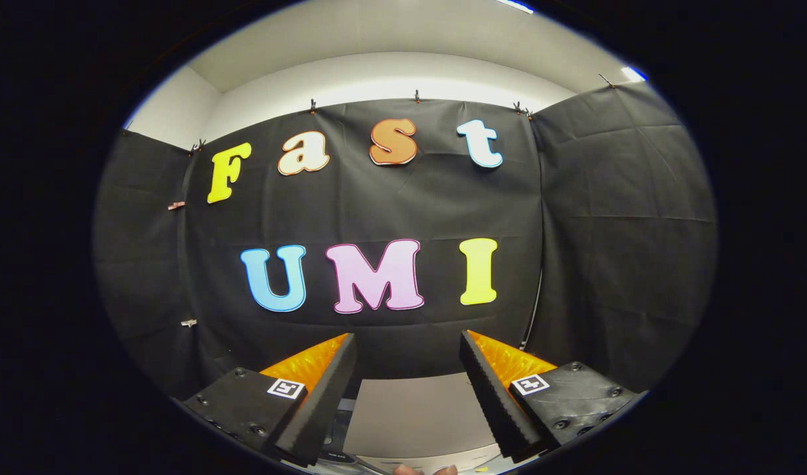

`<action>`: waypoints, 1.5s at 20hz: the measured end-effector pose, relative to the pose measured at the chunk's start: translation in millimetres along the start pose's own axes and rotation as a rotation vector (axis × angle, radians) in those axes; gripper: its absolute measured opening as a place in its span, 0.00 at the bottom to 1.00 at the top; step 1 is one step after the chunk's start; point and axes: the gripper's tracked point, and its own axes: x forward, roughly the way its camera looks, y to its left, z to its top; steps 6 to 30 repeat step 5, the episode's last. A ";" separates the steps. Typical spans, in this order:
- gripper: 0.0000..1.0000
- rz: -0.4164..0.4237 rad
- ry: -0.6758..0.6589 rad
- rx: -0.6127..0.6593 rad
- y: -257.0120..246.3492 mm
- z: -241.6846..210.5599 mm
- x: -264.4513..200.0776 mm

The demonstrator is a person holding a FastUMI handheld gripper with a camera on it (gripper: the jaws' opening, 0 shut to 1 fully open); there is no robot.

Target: Put the clothes into the washing machine and then close the washing machine lid.

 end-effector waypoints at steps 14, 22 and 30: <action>0.98 0.016 -0.010 0.005 7.2 3.5 -4.5; 0.98 0.016 -0.010 0.005 7.2 3.5 -4.5; 0.98 0.016 -0.010 0.005 7.2 3.5 -4.5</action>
